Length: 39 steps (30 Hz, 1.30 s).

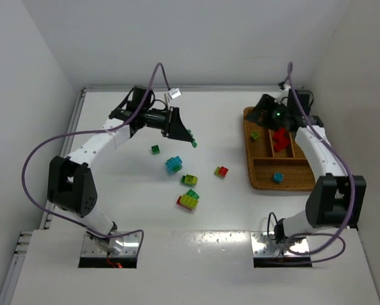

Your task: Sort the legos into containers by color

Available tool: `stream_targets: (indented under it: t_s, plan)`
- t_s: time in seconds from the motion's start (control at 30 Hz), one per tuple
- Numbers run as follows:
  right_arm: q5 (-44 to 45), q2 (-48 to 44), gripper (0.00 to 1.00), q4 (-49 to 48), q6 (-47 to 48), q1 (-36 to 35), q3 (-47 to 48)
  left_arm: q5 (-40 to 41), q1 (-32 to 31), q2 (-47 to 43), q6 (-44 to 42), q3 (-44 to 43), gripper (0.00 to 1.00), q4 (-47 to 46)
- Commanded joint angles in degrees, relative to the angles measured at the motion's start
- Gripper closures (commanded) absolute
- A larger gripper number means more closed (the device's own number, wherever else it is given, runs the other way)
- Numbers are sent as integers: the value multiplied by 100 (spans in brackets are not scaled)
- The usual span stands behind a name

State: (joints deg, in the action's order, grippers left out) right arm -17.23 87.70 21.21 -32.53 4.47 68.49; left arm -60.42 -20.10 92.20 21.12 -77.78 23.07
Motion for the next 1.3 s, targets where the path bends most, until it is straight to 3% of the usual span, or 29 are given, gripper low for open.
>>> stream_targets:
  t_s: [0.0, 0.17, 0.43, 0.47, 0.6, 0.7, 0.83, 1.0, 1.27]
  plan:
    - [-2958, -323, 28, -654, 748, -867, -354, -1251, -11, -114, -415, 26, 100, -505]
    - [-3620, -166, 18, -425, 1126, -1912, -187, -1323, -73, -176, -539, 26, 100, -505]
    - [-4077, 484, 18, -636, 1074, -2713, 393, -928, -126, -62, -258, 26, 100, -680]
    - [-4138, 485, 21, -714, 1074, -2802, 393, -927, -126, -62, -206, 26, 100, -742]
    - [-4332, 485, 30, -1171, 793, -2855, 280, -927, -126, -62, -153, 26, 100, -795]
    - [-4385, 485, 36, -944, 889, -2855, 279, -875, -56, -62, -153, 26, 100, -795]
    - [-4385, 239, 36, -891, 942, -2750, 104, -875, 6, -9, -153, 26, 100, -795]
    - [-4693, 98, 25, -1040, 819, -2802, -11, -875, 67, -9, -100, 79, 100, -795]
    - [-4956, 265, 26, -2129, 20, -3039, -64, -927, 67, -9, -47, 79, 100, -953]
